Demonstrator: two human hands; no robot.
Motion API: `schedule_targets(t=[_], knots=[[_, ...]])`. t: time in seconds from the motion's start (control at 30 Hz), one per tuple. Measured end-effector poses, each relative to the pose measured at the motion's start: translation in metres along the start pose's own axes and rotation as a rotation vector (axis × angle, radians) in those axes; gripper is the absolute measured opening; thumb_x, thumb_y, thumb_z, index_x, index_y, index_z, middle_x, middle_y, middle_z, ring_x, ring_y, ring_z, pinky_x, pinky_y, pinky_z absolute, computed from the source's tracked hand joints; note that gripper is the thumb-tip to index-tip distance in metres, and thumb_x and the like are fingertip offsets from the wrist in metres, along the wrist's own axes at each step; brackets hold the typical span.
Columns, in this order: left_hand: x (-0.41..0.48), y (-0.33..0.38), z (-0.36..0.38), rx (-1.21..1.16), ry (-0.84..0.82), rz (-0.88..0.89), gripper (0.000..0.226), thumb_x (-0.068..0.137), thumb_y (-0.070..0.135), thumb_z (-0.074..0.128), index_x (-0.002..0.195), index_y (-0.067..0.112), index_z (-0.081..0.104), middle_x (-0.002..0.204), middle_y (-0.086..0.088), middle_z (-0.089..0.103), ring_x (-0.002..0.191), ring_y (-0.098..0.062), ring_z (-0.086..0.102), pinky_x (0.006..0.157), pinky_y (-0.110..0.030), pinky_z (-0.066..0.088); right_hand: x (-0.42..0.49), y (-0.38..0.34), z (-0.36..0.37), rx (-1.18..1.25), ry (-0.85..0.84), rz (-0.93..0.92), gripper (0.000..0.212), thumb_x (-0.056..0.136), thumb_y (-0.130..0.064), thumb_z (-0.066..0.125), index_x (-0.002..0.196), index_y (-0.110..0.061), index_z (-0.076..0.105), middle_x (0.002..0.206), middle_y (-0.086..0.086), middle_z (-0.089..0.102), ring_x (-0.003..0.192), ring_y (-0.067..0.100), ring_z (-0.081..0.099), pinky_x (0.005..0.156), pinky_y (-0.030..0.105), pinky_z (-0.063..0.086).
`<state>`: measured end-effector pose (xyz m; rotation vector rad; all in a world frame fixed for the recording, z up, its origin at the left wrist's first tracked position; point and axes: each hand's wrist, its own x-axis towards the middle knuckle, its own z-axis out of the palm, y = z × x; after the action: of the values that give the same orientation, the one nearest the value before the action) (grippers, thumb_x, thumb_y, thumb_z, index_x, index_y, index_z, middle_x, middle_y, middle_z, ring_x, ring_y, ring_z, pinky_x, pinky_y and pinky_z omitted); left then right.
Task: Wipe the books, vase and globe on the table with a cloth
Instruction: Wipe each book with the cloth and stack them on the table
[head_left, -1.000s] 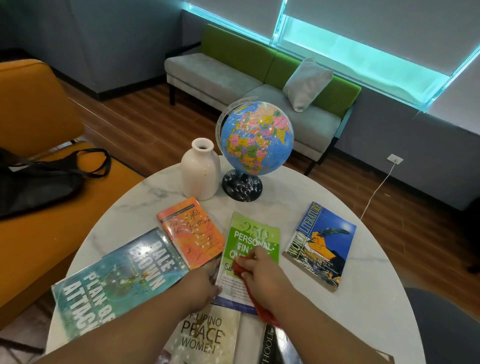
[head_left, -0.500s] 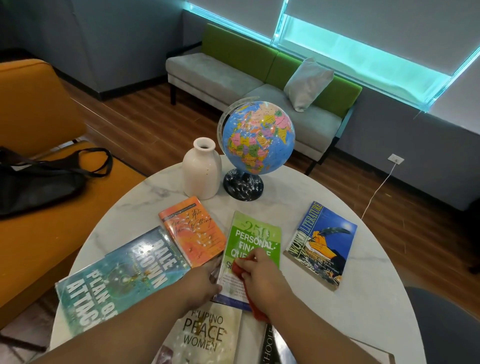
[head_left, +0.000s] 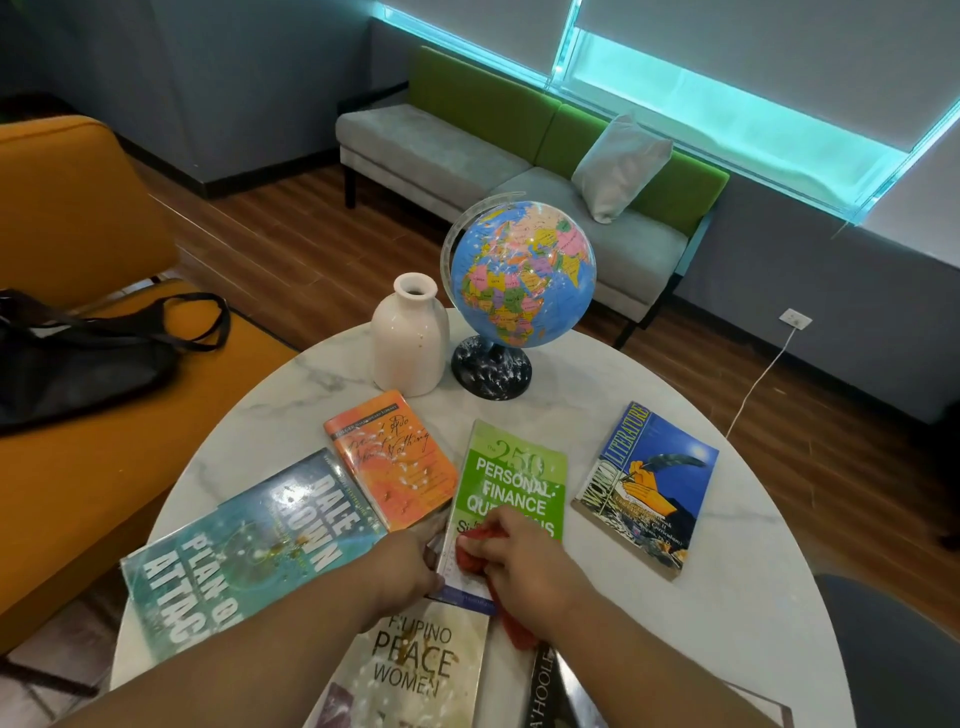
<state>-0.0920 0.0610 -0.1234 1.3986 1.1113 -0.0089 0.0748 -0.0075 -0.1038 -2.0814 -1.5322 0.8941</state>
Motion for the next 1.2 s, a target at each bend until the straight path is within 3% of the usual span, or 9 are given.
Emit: schedule_targets(t=[0.17, 0.3, 0.4, 0.5, 0.6, 0.73, 0.9, 1.1, 1.2], knots=[[-0.002, 0.004, 0.003, 0.013, 0.024, 0.006, 0.080, 0.082, -0.001, 0.061, 0.143, 0.044, 0.035, 0.098, -0.002, 0.071, 0.087, -0.018, 0.068, 0.077, -0.031, 0.057, 0.008, 0.000, 0.008, -0.015, 0.075, -0.022, 0.017, 0.084, -0.035, 0.066, 0.090, -0.025, 0.054, 0.092, -0.002, 0.064, 0.078, 0.005, 0.064, 0.070, 0.022, 0.054], [-0.003, 0.004, 0.003, 0.011, 0.023, -0.011, 0.077, 0.085, 0.004, 0.061, 0.144, 0.045, 0.033, 0.103, -0.002, 0.070, 0.090, -0.022, 0.069, 0.081, -0.037, 0.058, -0.002, 0.005, 0.008, -0.113, 0.008, -0.119, 0.013, 0.092, -0.027, 0.063, 0.101, -0.019, 0.059, 0.094, -0.007, 0.058, 0.079, -0.002, 0.058, 0.064, 0.002, 0.039], [-0.002, 0.005, 0.001, 0.022, 0.016, -0.023, 0.074, 0.087, 0.008, 0.061, 0.145, 0.044, 0.033, 0.105, -0.003, 0.070, 0.092, -0.023, 0.069, 0.084, -0.039, 0.058, 0.002, 0.006, 0.001, -0.127, 0.129, -0.102, 0.012, 0.089, -0.023, 0.066, 0.089, -0.016, 0.056, 0.086, -0.004, 0.065, 0.073, 0.002, 0.064, 0.066, 0.019, 0.052], [-0.003, 0.005, 0.000, -0.008, 0.000, 0.008, 0.073, 0.087, 0.004, 0.059, 0.144, 0.043, 0.036, 0.103, -0.006, 0.070, 0.093, -0.025, 0.067, 0.086, -0.040, 0.056, -0.007, 0.000, 0.010, -0.157, 0.033, -0.221, 0.013, 0.092, -0.021, 0.062, 0.104, -0.016, 0.062, 0.106, 0.000, 0.061, 0.091, 0.009, 0.060, 0.076, 0.009, 0.045], [-0.003, 0.005, -0.001, -0.029, -0.023, 0.013, 0.076, 0.085, 0.000, 0.059, 0.144, 0.044, 0.036, 0.103, -0.008, 0.071, 0.094, -0.027, 0.068, 0.086, -0.042, 0.057, -0.009, 0.012, 0.007, -0.358, -0.114, -0.327, 0.025, 0.093, -0.025, 0.058, 0.117, -0.025, 0.066, 0.124, -0.004, 0.053, 0.112, 0.015, 0.051, 0.096, 0.017, 0.039], [-0.005, 0.008, -0.002, -0.003, -0.030, -0.002, 0.079, 0.084, -0.002, 0.055, 0.144, 0.045, 0.034, 0.102, -0.007, 0.071, 0.093, -0.025, 0.068, 0.082, -0.037, 0.058, -0.004, 0.009, 0.002, -0.326, 0.104, -0.211, 0.011, 0.088, -0.027, 0.066, 0.096, -0.023, 0.061, 0.103, -0.003, 0.060, 0.085, 0.007, 0.059, 0.064, 0.004, 0.037], [-0.009, 0.008, -0.003, -0.062, -0.058, 0.015, 0.077, 0.077, -0.005, 0.060, 0.137, 0.039, 0.046, 0.098, -0.011, 0.072, 0.093, -0.030, 0.070, 0.085, -0.048, 0.056, -0.016, 0.010, 0.023, -0.414, -0.102, -0.442, 0.030, 0.094, -0.038, 0.057, 0.124, -0.037, 0.061, 0.129, -0.007, 0.047, 0.115, 0.015, 0.041, 0.101, 0.021, 0.033], [-0.008, 0.010, 0.001, 0.043, -0.001, -0.026, 0.084, 0.083, -0.003, 0.060, 0.148, 0.041, 0.027, 0.102, -0.009, 0.070, 0.093, -0.027, 0.068, 0.084, -0.041, 0.057, -0.010, 0.035, -0.004, -0.423, 0.108, -0.279, 0.020, 0.092, -0.031, 0.060, 0.111, -0.027, 0.065, 0.116, -0.003, 0.054, 0.114, 0.015, 0.052, 0.095, 0.019, 0.041], [-0.007, 0.016, 0.004, 0.152, 0.055, -0.013, 0.078, 0.084, 0.005, 0.062, 0.148, 0.038, 0.030, 0.107, -0.006, 0.069, 0.097, -0.023, 0.066, 0.085, -0.034, 0.056, -0.019, 0.023, -0.005, -0.468, 0.026, -0.284, 0.027, 0.096, -0.029, 0.053, 0.122, -0.027, 0.060, 0.125, -0.002, 0.047, 0.118, 0.020, 0.046, 0.103, 0.025, 0.037]])
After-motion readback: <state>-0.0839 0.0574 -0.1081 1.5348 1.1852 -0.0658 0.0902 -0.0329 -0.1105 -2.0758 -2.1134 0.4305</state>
